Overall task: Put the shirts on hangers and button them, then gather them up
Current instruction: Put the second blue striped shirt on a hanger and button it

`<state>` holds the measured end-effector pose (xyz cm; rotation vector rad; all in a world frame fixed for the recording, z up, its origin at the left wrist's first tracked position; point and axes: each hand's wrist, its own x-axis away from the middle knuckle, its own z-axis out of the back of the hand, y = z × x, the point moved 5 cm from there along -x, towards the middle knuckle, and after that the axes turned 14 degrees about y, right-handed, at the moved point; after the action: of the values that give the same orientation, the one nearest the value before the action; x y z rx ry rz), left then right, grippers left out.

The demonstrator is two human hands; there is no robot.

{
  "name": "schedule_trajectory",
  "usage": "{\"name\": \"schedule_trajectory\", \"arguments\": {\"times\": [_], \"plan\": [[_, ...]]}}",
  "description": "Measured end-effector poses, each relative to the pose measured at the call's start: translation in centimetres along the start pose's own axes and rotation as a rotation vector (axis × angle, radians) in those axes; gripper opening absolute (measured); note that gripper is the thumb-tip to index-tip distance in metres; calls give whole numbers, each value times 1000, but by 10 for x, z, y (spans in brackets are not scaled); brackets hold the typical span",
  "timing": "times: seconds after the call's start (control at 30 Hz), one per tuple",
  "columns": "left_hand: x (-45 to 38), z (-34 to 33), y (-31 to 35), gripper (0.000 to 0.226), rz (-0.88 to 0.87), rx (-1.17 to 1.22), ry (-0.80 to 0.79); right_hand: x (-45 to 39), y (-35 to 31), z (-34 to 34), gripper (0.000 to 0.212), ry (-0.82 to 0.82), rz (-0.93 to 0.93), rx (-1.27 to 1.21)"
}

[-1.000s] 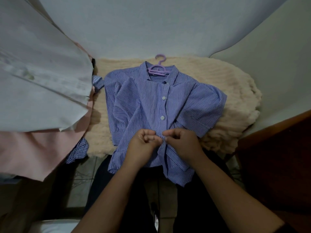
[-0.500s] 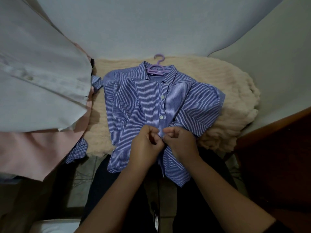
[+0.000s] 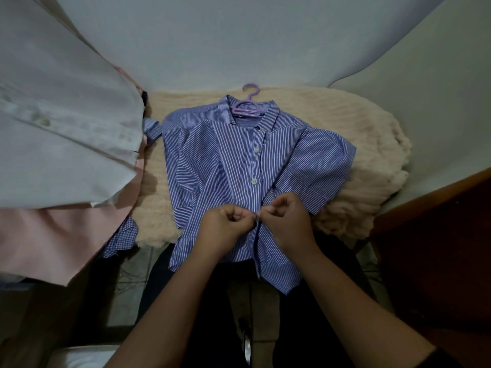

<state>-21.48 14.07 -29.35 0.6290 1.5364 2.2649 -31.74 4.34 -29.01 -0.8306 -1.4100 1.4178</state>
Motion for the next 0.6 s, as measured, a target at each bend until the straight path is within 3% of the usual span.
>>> {"name": "schedule_trajectory", "arguments": {"times": [0.13,0.4,0.5,0.6], "plan": [[-5,0,-2,16,7,-18,-54,-1,3,0,38,7,19,5],[-10,-6,-13,16,340,302,-222,-8,6,-3,43,-132,-12,-77],[-11,-8,-18,15,410,358,-233,-12,8,-2,37,-155,-19,-59],[-15,-6,-19,10,342,282,-213,-16,6,-1,22,-183,-13,23]]}}
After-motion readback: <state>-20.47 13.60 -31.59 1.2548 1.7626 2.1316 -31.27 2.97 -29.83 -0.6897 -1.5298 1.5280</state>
